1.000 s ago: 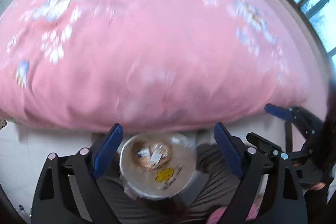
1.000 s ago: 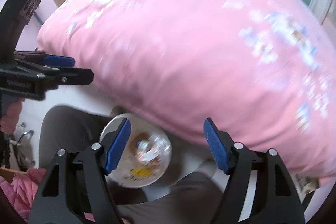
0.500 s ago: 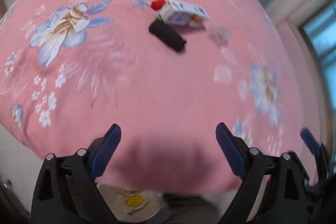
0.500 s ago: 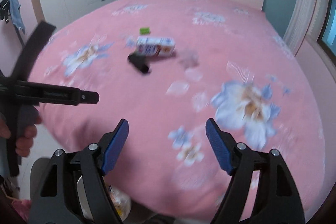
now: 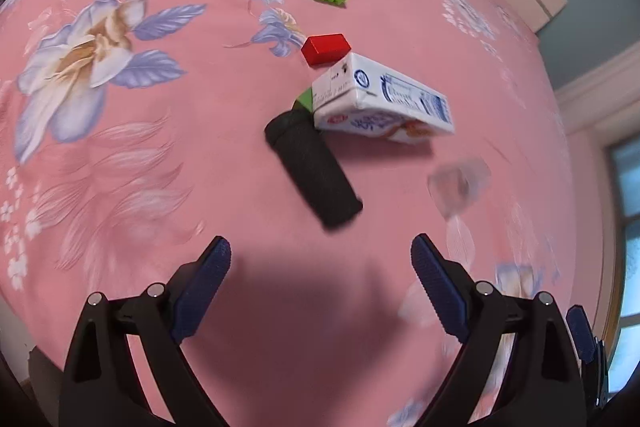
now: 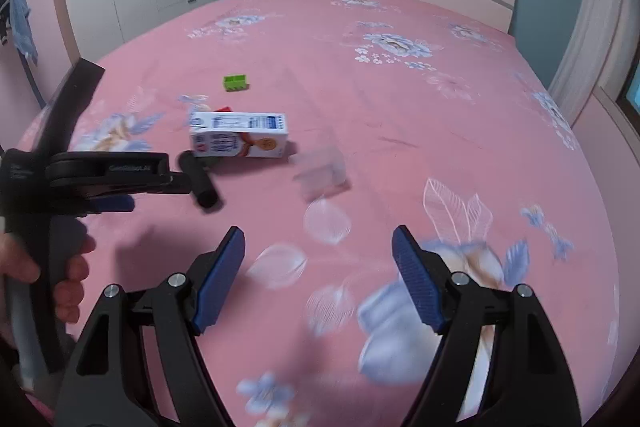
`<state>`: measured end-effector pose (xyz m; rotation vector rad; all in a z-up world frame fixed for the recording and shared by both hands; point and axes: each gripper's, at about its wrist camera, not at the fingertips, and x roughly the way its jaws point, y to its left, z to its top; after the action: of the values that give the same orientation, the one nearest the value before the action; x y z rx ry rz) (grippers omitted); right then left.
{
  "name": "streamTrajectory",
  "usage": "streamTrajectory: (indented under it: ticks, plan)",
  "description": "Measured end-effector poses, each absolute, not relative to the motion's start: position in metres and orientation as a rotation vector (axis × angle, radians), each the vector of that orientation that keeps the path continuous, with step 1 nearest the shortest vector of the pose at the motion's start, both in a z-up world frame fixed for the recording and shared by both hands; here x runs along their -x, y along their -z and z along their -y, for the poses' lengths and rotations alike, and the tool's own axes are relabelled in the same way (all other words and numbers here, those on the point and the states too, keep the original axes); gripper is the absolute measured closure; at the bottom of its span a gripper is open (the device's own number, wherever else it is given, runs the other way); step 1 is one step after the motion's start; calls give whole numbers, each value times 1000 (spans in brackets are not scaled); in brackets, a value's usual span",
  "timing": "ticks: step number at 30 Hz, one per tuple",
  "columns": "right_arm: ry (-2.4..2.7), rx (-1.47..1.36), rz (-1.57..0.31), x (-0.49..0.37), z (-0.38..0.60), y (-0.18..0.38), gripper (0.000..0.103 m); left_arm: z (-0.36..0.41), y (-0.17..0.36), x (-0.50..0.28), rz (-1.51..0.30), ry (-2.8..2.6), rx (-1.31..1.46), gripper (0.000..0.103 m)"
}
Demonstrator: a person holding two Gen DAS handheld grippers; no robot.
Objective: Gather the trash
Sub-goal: 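Grasp the black cylinder with the left tool while the right tool grasps the clear cup, then carry the black cylinder and clear plastic cup over the trash bin with both tools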
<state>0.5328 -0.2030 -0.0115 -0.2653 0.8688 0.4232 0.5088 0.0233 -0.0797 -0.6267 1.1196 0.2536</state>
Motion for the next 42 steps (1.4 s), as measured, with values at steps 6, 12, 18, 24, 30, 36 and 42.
streamTrajectory:
  ticks: [6, 12, 18, 24, 30, 36, 42]
  plan:
    - [-442, 318, -919, -590, 175, 57, 28, -21, 112, -540, -1180, -277, 601, 10]
    - [-444, 385, -976, -636, 151, 103, 27, -13, 122, -559, -1181, -295, 470, 10]
    - [-482, 286, -1011, -656, 151, 124, 37, -12, 129, -568, -1172, -304, 399, 27]
    - [-464, 264, -1012, -645, 148, 121, 48, -10, 126, -562, -1148, -210, 281, 44]
    - [-439, 256, -991, -602, 155, 106, 48, -15, 112, -526, -1138, -71, 239, 57]
    - [-436, 255, -963, -546, 163, 72, 48, -5, 82, -465, -1128, 42, 97, 61]
    - [-430, 263, -910, -484, 162, 22, 48, -10, 40, -412, -1075, 78, 4, 62]
